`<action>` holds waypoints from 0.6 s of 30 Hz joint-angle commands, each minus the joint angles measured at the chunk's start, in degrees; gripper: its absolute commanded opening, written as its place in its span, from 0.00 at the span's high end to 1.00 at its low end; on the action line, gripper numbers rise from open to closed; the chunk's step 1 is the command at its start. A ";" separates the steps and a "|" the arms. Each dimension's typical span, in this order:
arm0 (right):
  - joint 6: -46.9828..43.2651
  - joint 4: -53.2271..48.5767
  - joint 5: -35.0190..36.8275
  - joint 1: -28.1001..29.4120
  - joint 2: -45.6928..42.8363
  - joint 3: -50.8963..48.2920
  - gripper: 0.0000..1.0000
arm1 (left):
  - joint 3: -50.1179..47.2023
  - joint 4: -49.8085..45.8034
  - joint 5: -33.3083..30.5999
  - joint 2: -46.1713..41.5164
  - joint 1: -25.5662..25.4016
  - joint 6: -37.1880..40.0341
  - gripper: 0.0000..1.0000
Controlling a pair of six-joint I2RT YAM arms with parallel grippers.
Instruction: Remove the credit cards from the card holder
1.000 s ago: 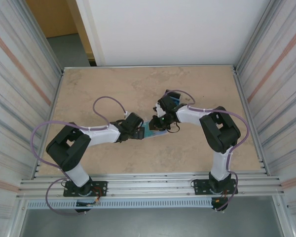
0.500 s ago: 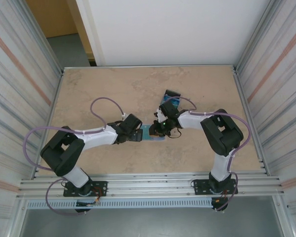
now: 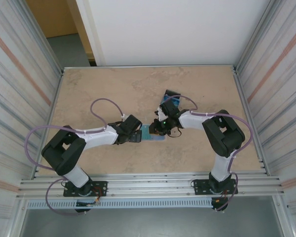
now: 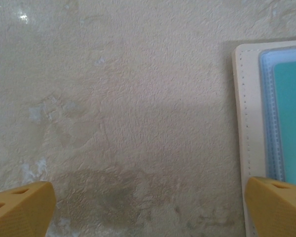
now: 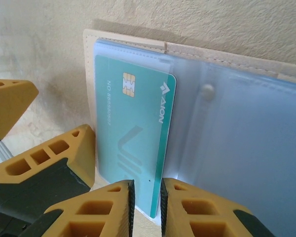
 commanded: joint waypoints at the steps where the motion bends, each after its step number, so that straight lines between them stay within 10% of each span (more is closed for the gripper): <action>1: 0.91 -0.39 0.40 0.68 -0.03 1.10 0.75 | 0.78 -1.12 -1.53 0.67 -0.31 -0.78 0.01; 18: 1.66 1.71 -0.44 0.89 2.18 1.33 0.74 | 0.45 -1.47 -1.49 0.54 -0.29 -1.08 0.01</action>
